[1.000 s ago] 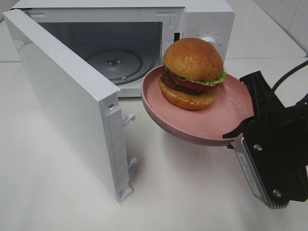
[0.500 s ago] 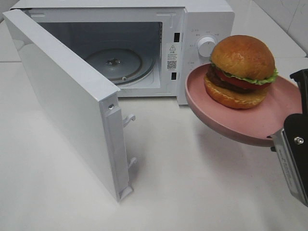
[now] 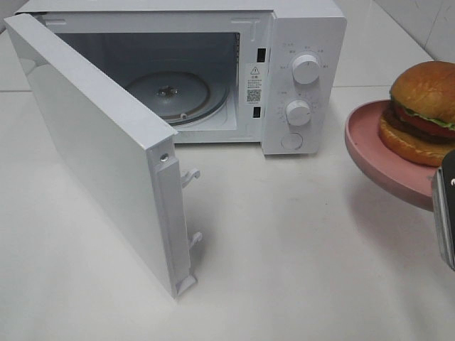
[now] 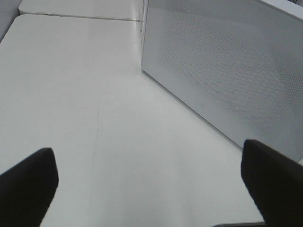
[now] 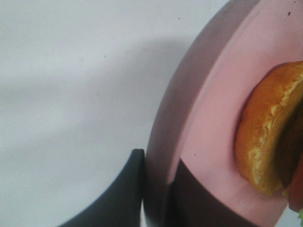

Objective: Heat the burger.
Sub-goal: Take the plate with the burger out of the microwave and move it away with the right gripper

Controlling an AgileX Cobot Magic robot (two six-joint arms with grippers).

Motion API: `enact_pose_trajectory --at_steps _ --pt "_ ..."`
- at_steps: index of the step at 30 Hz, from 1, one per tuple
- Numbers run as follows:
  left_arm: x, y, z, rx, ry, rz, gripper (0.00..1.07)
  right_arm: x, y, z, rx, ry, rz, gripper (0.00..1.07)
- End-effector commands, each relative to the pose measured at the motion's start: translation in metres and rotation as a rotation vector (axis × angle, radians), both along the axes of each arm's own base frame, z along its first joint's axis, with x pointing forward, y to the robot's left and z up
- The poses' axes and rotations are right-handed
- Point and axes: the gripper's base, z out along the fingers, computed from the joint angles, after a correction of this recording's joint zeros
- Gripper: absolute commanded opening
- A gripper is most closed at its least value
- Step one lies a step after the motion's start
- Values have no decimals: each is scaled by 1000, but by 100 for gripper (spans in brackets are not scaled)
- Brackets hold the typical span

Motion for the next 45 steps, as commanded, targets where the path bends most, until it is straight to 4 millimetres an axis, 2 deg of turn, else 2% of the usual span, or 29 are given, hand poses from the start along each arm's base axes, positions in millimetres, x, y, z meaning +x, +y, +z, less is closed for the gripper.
enact_pose_trajectory --at_steps 1,10,15,20,27,28,30,33,35,45 --pt "0 -1 -1 -5 0 -2 99 3 -5 6 2 -85 -66 3" --pt "0 -1 -1 -5 0 -2 99 4 -13 8 64 -138 -277 3" --pt "0 -1 -1 -5 0 -2 99 10 -15 1 41 -132 -419 3" --pt "0 -1 -1 -5 0 -2 99 20 -12 -16 -1 -91 -552 3" --pt "0 -1 -1 -5 0 -2 99 38 -3 -53 -46 -51 -756 3" --pt "0 -1 -1 -5 0 -2 99 38 -3 -53 -46 -51 -756 3" --pt "0 -1 -1 -5 0 -2 99 45 2 -70 -59 -40 -859 3" --pt "0 -1 -1 -5 0 -2 99 48 4 -74 -57 -42 -889 3" --pt "0 -1 -1 -5 0 -2 99 59 12 -85 -37 -65 -987 3" --pt "0 0 -1 -4 0 -1 99 85 28 -109 -35 -86 -1097 4"
